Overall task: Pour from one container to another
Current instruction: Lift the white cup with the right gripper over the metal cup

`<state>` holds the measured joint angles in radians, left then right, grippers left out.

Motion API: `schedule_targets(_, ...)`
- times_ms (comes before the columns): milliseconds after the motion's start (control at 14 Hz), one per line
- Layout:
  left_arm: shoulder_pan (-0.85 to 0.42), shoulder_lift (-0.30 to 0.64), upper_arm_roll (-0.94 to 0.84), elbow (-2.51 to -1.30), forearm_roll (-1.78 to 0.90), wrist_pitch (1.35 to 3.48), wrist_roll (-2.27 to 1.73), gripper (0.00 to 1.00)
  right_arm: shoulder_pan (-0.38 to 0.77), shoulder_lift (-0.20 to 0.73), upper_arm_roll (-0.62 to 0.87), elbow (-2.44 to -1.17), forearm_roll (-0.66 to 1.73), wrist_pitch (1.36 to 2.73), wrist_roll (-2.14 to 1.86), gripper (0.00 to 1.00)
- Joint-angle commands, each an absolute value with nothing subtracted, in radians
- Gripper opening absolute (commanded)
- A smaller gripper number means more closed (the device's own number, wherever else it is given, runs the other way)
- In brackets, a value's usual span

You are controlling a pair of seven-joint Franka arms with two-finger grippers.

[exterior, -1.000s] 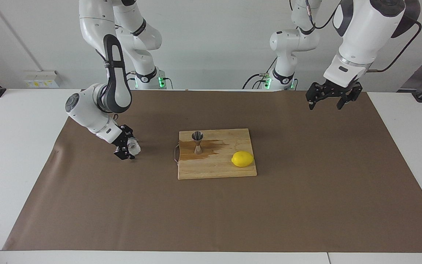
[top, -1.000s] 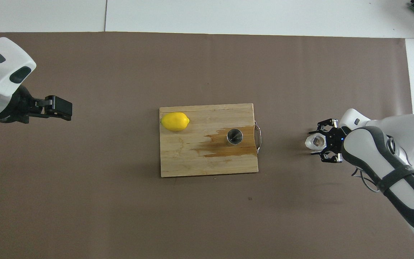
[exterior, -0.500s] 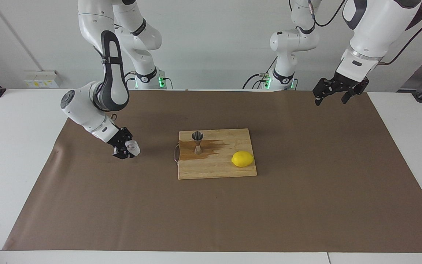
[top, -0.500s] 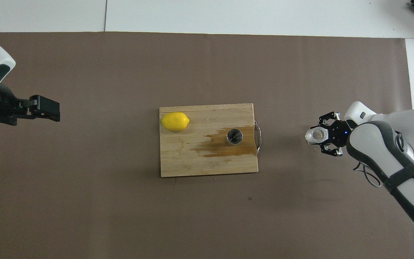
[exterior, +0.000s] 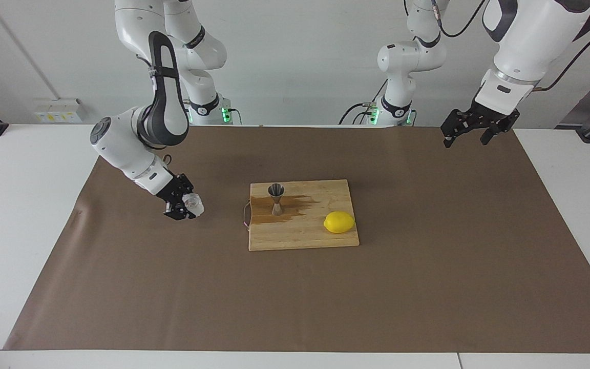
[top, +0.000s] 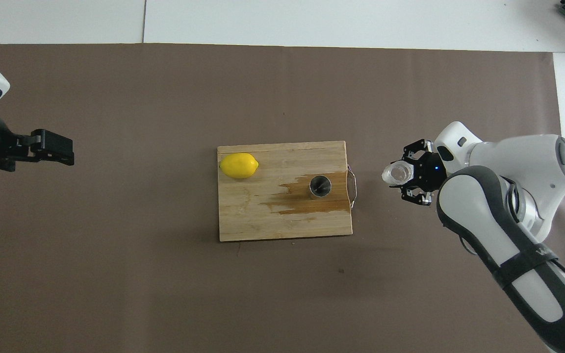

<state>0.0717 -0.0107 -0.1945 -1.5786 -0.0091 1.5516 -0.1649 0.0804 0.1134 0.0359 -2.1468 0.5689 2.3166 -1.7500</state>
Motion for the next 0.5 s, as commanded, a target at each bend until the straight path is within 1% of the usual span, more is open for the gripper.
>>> schedule_targets(0, 0.06, -0.037, -0.175, -1.6, -0.015, 1.543, -0.14, 1.0, 0.119, 0.115, 0.037, -2.109, 0.529, 2.296, -1.63, 0.0)
schedule_targets(143, 0.051, -0.041, -0.175, -1.608, -0.015, 1.54, -0.14, 1.0, 0.168, 0.12, 0.037, -2.08, 0.476, 2.298, -1.536, 0.0)
schedule_targets(429, 0.051, -0.049, -0.179, -1.615, -0.015, 1.537, -0.153, 1.0, 0.228, 0.127, 0.037, -2.03, 0.373, 2.296, -1.387, 0.0)
